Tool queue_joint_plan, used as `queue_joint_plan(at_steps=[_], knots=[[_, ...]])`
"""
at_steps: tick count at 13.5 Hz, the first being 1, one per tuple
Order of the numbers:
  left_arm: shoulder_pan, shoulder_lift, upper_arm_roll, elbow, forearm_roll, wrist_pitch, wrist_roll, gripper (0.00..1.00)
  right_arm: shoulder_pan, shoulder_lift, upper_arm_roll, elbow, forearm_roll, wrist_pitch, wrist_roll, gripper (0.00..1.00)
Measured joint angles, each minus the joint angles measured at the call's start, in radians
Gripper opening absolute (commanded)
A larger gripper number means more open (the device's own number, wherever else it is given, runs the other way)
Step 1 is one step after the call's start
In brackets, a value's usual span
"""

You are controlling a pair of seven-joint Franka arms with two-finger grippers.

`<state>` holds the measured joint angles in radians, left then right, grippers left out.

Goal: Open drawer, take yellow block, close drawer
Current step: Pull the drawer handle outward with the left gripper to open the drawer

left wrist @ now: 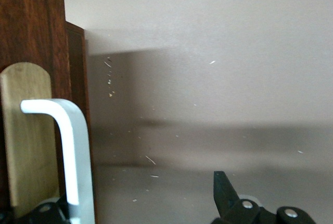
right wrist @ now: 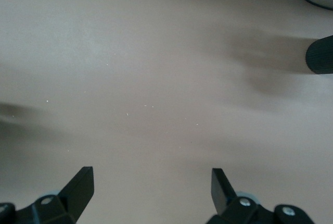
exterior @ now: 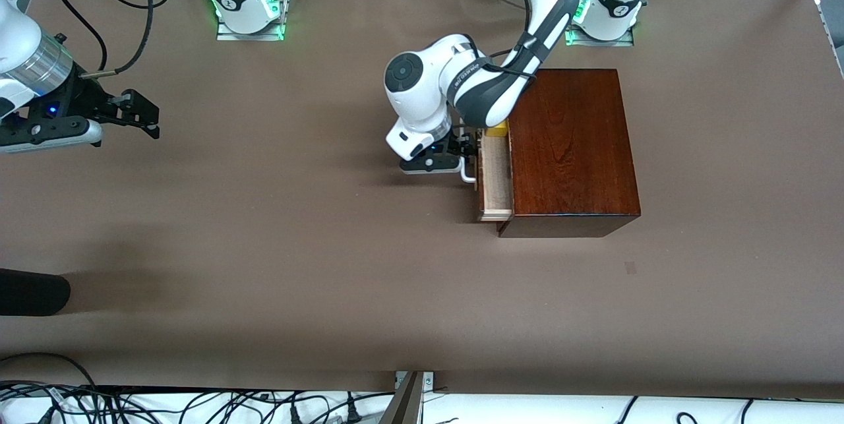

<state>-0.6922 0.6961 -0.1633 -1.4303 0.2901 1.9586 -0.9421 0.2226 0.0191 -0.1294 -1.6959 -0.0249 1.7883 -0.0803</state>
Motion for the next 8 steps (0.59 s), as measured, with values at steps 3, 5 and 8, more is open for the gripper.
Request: queue_joint_plan(at_steps=[3,5,8], knots=[[-0.001,0.007,-0.001,0.012,0.0,-0.001,-0.003,1.0,0.0,0.0,0.0,0.0,0.0,0.0,0.0,1.0],[-0.001,0.008,-0.003,0.014,0.0,-0.001,-0.003,1.0,0.0,0.0,0.0,0.0,0.0,0.0,0.0,1.0],[-0.003,0.01,-0.004,0.017,0.0,-0.002,-0.004,1.0,0.0,0.0,0.0,0.0,0.0,0.0,0.0,1.0]])
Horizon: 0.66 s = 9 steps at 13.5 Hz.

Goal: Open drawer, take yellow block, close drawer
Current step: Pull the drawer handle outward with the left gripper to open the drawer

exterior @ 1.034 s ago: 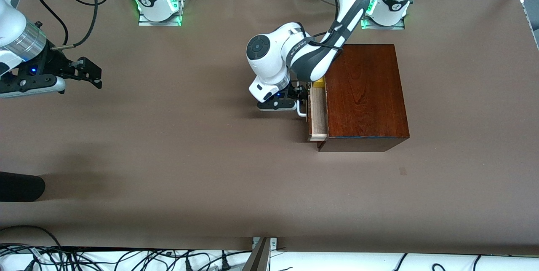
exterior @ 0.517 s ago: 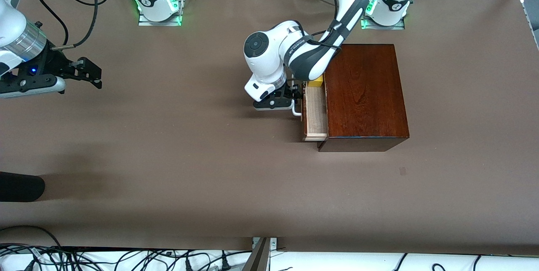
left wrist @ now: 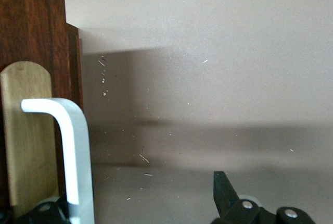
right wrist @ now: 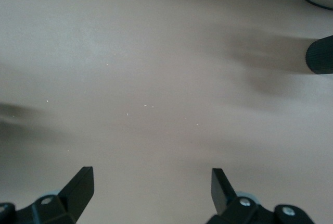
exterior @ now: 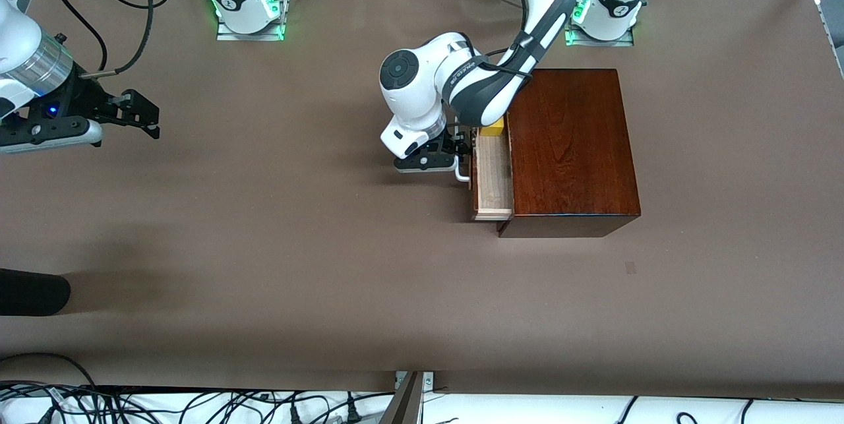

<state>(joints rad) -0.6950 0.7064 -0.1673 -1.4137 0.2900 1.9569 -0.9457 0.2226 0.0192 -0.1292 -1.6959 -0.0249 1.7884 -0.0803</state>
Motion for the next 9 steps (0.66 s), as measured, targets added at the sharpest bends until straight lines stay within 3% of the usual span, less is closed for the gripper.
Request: queue_joint_plan(at_steps=[9], knots=[[-0.02,0.025,0.003,0.043,-0.002,-0.011,-0.019,1.0,0.0,0.001,0.0,0.0,0.0,0.0,0.0,1.0]])
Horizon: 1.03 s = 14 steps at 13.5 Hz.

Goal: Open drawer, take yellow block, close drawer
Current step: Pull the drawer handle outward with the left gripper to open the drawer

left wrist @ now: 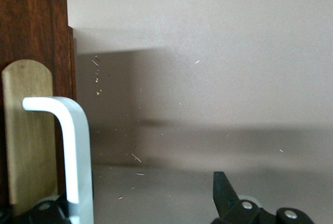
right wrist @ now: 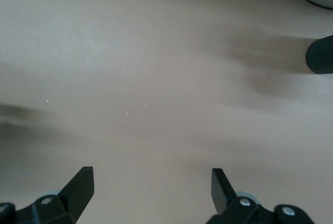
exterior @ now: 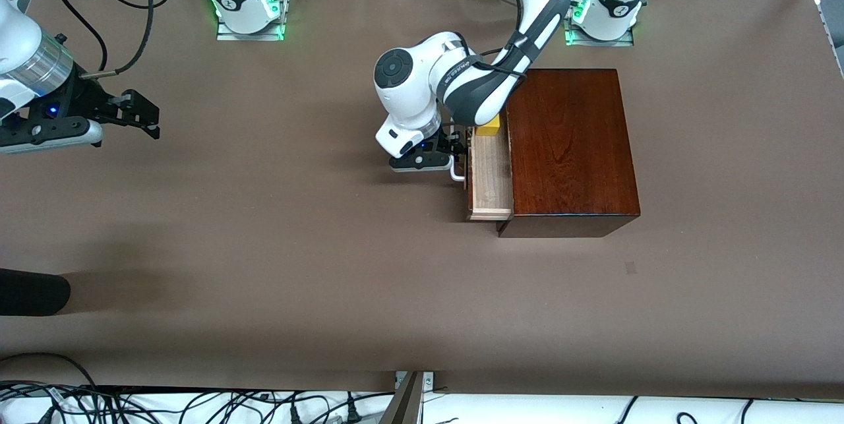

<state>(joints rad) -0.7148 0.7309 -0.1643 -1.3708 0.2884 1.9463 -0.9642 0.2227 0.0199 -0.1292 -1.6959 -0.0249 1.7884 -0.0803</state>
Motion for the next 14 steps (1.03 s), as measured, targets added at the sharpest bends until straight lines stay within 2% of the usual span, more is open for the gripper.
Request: queue_joint_plan(at_steps=[9,14], knots=[[-0.018,0.016,0.01,0.027,0.0,-0.009,-0.006,1.0,0.0,0.0,-0.001,0.0,0.0,0.0,0.0,1.0],[-0.02,0.042,0.002,0.099,-0.025,-0.102,-0.011,1.0,0.0,0.0,-0.001,0.0,0.0,0.0,0.0,1.0]])
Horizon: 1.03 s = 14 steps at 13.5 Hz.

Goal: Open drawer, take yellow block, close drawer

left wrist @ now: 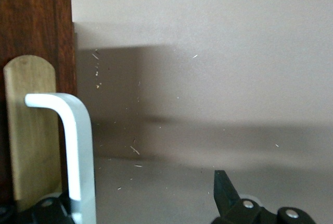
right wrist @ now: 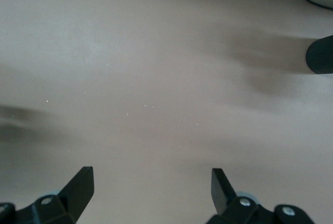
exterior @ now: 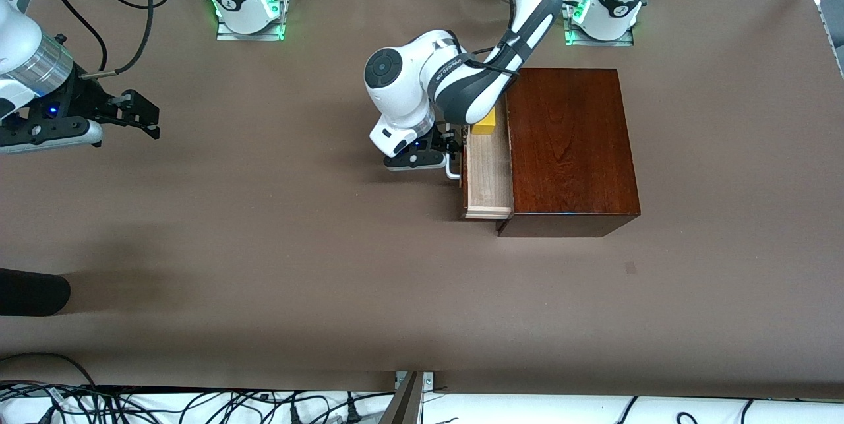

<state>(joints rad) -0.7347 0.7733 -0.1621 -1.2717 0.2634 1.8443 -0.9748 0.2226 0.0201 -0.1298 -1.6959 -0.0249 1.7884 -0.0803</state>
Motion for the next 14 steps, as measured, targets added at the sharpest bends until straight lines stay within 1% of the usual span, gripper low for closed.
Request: queue_joint_plan(at_steps=[2,4,6,8,10,14], knots=[[-0.014,0.003,-0.036,0.086,-0.04,-0.041,-0.02,1.0,0.0,0.0,0.0,0.0,0.0,0.0,0.0,1.0],[-0.045,0.001,-0.052,0.148,-0.044,-0.081,-0.041,1.0,0.0,0.0,0.0,0.0,0.0,0.0,0.0,1.0],[-0.055,-0.003,-0.052,0.172,-0.044,-0.11,-0.044,1.0,0.0,0.0,0.0,0.0,0.0,0.0,0.0,1.0],[-0.046,-0.029,-0.043,0.192,-0.044,-0.154,-0.011,1.0,0.0,0.0,0.0,0.0,0.0,0.0,0.0,1.0],[-0.008,-0.094,-0.035,0.208,-0.045,-0.226,0.08,1.0,0.0,0.0,0.001,0.0,0.0,0.0,0.0,1.0],[0.16,-0.235,-0.034,0.21,-0.049,-0.328,0.275,1.0,0.003,0.001,0.01,0.0,0.0,-0.001,0.0,1.0]])
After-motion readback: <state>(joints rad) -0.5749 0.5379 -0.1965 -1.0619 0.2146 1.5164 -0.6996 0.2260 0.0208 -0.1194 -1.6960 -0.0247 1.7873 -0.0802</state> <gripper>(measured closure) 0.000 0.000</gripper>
